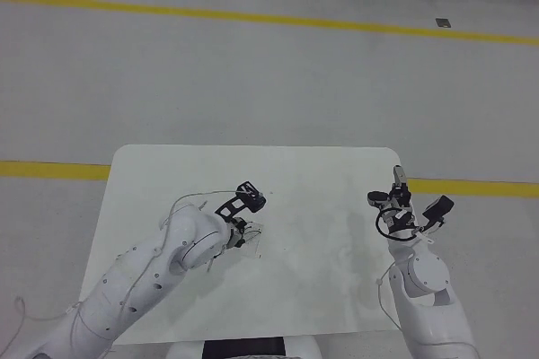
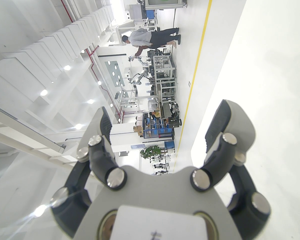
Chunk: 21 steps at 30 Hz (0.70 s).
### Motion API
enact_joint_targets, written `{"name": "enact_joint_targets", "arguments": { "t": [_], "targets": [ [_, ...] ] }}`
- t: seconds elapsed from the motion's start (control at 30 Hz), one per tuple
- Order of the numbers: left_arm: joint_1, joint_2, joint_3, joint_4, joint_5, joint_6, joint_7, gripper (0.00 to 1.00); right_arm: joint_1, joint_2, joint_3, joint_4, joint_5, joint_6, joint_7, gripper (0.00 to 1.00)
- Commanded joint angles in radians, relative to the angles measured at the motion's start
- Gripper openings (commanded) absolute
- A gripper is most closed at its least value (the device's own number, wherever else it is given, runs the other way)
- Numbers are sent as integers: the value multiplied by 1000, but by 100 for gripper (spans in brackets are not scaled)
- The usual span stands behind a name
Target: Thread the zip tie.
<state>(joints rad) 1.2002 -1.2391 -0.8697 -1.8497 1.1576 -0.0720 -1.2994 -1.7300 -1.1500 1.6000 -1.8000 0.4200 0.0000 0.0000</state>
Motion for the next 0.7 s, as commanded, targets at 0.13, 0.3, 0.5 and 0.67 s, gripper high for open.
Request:
{"name": "enact_joint_targets", "arguments": {
  "t": [0.13, 0.3, 0.5, 0.67],
  "targets": [
    [10, 9, 2, -10, 42, -49, -20, 0, 0, 0, 0, 0, 0, 0, 0, 100],
    [10, 9, 2, -10, 42, -49, -20, 0, 0, 0, 0, 0, 0, 0, 0, 100],
    [21, 15, -5, 42, 42, -90, 55, 0, 0, 0, 0, 0, 0, 0, 0, 100],
    [66, 35, -32, -12, 156, -110, 125, 0, 0, 0, 0, 0, 0, 0, 0, 100]
  ]
}}
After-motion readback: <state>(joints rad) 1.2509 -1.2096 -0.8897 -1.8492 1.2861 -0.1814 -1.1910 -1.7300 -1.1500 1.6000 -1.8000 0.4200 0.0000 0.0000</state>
